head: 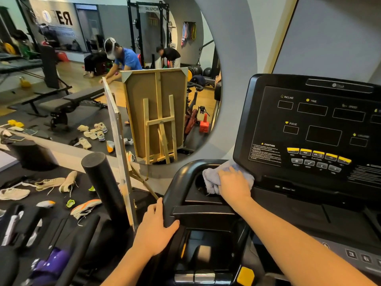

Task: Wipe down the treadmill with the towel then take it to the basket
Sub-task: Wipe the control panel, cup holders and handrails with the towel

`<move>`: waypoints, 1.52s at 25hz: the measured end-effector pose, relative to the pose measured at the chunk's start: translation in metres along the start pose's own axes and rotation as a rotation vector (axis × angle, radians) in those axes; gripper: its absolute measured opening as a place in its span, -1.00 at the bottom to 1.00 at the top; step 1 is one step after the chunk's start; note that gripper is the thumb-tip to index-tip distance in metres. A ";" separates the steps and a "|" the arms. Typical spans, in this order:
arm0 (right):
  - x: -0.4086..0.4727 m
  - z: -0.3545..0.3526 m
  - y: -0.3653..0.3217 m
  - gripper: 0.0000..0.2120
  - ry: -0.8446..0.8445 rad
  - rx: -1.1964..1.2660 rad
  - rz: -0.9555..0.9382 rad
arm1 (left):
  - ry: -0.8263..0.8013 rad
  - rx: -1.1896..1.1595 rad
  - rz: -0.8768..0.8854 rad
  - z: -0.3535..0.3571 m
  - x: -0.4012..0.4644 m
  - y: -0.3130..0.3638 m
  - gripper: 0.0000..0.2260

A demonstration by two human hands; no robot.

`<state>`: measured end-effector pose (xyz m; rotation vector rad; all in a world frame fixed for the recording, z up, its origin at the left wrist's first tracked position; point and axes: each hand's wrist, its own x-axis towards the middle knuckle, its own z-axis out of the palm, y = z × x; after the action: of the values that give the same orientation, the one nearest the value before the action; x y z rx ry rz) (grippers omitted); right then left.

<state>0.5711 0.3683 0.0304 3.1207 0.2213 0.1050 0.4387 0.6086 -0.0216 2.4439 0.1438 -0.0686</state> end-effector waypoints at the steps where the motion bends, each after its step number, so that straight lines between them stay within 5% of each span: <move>1: 0.007 -0.001 -0.003 -0.82 0.056 0.081 0.044 | 0.008 0.004 0.005 0.001 0.000 0.000 -0.17; 5: 0.031 0.002 -0.024 -0.81 0.082 0.317 0.219 | 0.028 0.010 0.008 0.002 0.002 -0.001 -0.18; 8: 0.025 0.016 -0.053 -0.45 0.048 0.298 0.229 | 0.025 0.014 0.001 0.002 0.001 0.000 -0.17; 10: 0.019 0.016 -0.057 -0.46 0.013 0.223 0.133 | 0.022 0.014 0.004 0.001 0.000 0.001 -0.16; 15: 0.023 -0.013 -0.035 -0.51 -0.376 -0.099 -0.132 | 0.019 0.005 0.005 -0.001 -0.001 0.001 -0.16; 17: 0.026 -0.020 -0.038 -0.45 -0.472 -0.202 -0.086 | 0.029 0.009 0.009 -0.001 -0.002 0.002 -0.17; 20: 0.034 -0.029 -0.041 -0.26 -0.638 0.136 0.169 | 0.030 0.016 0.004 -0.001 -0.001 0.003 -0.18; 29: 0.050 -0.046 -0.033 -0.78 -0.713 0.677 0.155 | 0.045 0.014 0.014 0.000 -0.001 0.004 -0.19; 32: 0.047 -0.060 -0.028 -0.69 -0.644 0.425 0.014 | 0.040 0.008 0.011 -0.001 0.000 0.004 -0.19; 36: 0.019 -0.050 -0.023 -0.60 -0.522 -0.197 -0.422 | 0.043 0.013 0.019 -0.001 -0.002 0.004 -0.18; 38: 0.017 -0.035 -0.018 -0.65 -0.500 -0.266 -0.416 | 0.041 0.018 0.018 -0.001 -0.002 0.004 -0.18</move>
<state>0.5826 0.3885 0.0665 2.6557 0.7544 -0.5843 0.4377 0.6063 -0.0183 2.4647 0.1394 -0.0118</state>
